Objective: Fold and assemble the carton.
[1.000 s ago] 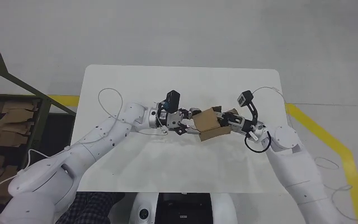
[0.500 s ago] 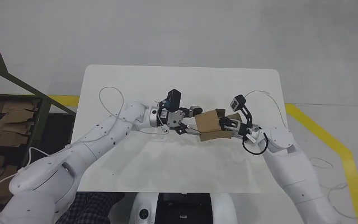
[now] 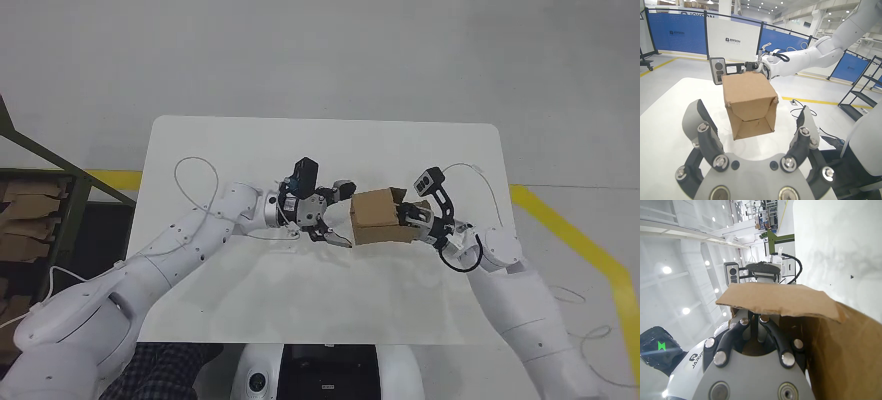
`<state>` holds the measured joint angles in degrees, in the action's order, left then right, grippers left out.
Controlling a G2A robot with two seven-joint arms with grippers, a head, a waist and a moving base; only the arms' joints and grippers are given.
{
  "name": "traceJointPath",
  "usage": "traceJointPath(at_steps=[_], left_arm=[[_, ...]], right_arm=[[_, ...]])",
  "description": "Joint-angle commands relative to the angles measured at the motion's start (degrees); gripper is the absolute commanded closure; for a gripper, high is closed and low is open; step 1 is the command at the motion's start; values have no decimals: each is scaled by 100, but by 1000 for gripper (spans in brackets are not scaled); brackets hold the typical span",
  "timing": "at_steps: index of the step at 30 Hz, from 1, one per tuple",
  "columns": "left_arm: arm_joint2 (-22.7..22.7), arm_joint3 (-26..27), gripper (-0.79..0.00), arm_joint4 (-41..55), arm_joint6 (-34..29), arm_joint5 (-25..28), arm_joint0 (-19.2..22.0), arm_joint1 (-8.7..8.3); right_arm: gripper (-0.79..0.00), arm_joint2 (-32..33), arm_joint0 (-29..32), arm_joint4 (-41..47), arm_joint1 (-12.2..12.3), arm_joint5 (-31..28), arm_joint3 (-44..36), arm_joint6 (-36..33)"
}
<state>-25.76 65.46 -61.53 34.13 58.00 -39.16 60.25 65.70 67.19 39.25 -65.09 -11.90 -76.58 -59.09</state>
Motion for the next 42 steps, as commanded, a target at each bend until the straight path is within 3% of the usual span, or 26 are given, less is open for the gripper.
traceJointPath(at_steps=[1, 15, 29, 35, 42], left_arm=[[-22, 0, -785, 24, -35, 0, -18, -6], [-324, 26, -785, 201, -712, -519, -148, 174], [-597, 72, -785, 169, -1092, -527, -305, 289], [-687, 38, -573, 239, -1260, -506, -338, 354], [-787, -21, -453, 287, -1420, -484, -365, 427]], right_arm=[[0, 1, 8, -46, -9, -84, -20, 117], [0, -206, 78, -398, -104, -340, -238, 834], [0, -218, 102, -677, -156, -485, -281, 1242], [0, -217, 147, -771, -168, -517, -332, 1303], [0, -180, 194, -840, -173, -543, -389, 1316]])
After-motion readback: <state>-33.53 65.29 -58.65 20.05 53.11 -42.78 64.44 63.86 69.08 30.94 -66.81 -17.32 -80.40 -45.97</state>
